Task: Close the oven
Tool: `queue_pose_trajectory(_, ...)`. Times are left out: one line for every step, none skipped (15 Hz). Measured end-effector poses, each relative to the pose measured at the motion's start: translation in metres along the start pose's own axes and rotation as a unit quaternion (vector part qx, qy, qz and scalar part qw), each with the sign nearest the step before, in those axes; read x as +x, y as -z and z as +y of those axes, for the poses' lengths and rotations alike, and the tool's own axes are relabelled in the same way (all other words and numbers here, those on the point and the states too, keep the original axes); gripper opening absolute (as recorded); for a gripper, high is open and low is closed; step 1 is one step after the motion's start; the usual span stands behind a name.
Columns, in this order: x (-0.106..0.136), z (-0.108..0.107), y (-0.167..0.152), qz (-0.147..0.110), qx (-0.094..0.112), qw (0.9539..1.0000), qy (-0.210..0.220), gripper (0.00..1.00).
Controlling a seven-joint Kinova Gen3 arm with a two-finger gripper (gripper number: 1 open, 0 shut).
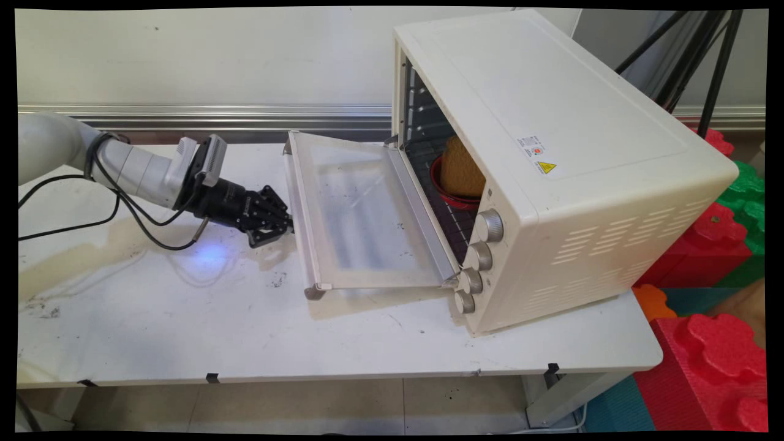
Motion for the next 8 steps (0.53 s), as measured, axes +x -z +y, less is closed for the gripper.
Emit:
queue_pose_trajectory(0.002,0.000,-0.001,0.002,0.001,1.0000,0.000,0.00)
queue_pose_trajectory(0.004,0.000,-0.002,0.005,0.002,1.0000,0.000,0.00)
queue_pose_trajectory(0.006,0.001,-0.003,0.008,0.002,1.0000,0.001,0.00)
queue_pose_trajectory(0.009,0.001,-0.004,0.011,0.003,0.9999,0.001,0.00)
queue_pose_trajectory(0.010,0.001,-0.005,0.012,0.004,0.9999,0.002,0.00)
queue_pose_trajectory(0.012,0.002,-0.004,0.015,0.006,0.9999,0.003,0.00)
queue_pose_trajectory(0.013,0.003,-0.005,0.017,0.007,0.9998,0.003,0.00)
queue_pose_trajectory(0.016,0.004,-0.005,0.020,0.009,0.9997,0.004,0.00)
